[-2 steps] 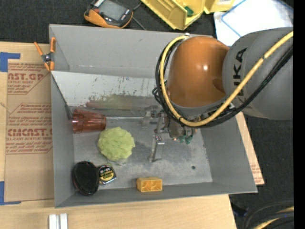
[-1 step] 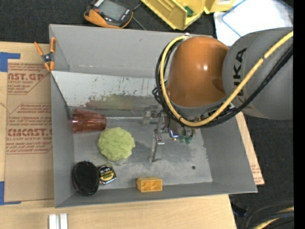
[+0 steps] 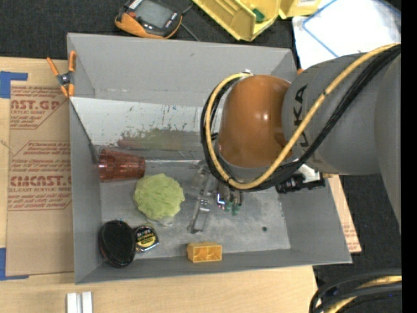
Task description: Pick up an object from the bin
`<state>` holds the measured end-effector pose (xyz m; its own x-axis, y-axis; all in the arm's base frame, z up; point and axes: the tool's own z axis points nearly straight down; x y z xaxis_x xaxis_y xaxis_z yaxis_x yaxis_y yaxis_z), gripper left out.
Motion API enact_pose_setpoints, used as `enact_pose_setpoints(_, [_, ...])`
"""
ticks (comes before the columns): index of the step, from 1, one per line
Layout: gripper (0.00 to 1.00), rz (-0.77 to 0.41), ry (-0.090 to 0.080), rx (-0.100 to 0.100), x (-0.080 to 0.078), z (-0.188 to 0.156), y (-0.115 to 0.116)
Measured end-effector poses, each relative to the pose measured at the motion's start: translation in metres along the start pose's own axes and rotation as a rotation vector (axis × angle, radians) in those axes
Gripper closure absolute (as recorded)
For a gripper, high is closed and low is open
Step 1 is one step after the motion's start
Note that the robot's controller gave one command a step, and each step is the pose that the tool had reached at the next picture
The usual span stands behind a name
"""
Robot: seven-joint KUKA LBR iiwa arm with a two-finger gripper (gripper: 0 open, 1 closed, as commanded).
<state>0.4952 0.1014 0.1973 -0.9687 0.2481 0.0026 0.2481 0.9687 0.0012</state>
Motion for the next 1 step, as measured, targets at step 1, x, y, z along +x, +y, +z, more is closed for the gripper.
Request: enact_pose_setpoints(1, [0.00, 0.020, -0.005, -0.002, -0.0363, 0.0639, 0.0337])
